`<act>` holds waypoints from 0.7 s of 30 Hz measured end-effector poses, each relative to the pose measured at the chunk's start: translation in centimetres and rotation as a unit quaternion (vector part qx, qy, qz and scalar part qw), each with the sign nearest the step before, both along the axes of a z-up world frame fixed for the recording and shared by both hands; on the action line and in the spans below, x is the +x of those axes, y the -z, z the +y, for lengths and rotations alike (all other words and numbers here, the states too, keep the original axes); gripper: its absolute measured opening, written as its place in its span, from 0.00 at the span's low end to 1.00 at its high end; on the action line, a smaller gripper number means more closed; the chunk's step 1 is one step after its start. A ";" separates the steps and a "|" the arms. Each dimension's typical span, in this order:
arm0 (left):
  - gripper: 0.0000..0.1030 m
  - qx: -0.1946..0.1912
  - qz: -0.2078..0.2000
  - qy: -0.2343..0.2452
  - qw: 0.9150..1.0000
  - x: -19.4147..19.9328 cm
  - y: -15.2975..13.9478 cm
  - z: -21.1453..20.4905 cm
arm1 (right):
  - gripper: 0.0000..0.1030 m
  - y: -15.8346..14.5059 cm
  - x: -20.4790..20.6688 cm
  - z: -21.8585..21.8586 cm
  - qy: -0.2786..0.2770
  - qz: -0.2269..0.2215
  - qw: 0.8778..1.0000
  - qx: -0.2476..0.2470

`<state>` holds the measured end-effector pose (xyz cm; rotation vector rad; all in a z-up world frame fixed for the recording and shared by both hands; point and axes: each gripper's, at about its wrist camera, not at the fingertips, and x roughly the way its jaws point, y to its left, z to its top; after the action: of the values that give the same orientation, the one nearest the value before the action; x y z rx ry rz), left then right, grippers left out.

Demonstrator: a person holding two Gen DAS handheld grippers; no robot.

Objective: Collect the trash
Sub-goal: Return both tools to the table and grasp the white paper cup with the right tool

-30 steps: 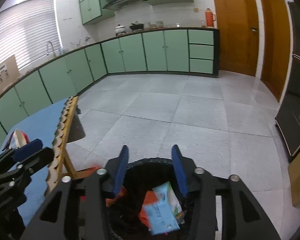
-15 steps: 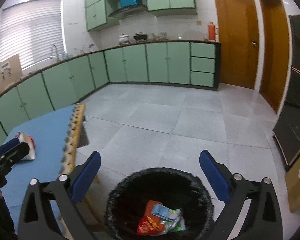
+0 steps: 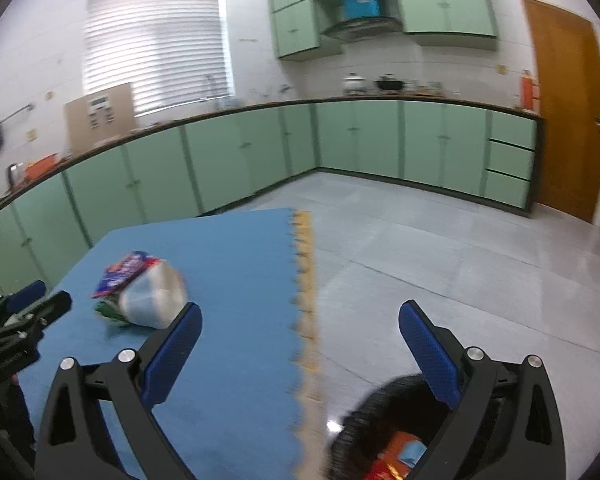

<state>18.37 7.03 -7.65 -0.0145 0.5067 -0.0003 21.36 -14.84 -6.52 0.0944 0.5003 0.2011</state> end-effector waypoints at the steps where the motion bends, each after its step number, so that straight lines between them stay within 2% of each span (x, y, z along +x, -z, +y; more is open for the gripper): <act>1: 0.75 0.000 0.002 -0.009 1.000 0.1 0.1 0.9 | 0.94 -0.1 0.3 0.7 -0.008 -0.002 1.000 0.002; 12: 0.75 -0.005 0.021 -0.061 0.998 -0.3 1.4 6.3 | 0.90 2.0 4.5 8.8 -0.097 0.018 0.995 -0.009; 21: 0.75 0.002 0.031 -0.087 0.996 0.7 2.1 8.2 | 0.80 4.0 6.5 10.6 -0.120 0.052 0.991 -0.005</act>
<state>19.03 15.22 -9.72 -0.0549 0.5664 0.1711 27.88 -4.21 -10.53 0.0350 0.6175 0.4318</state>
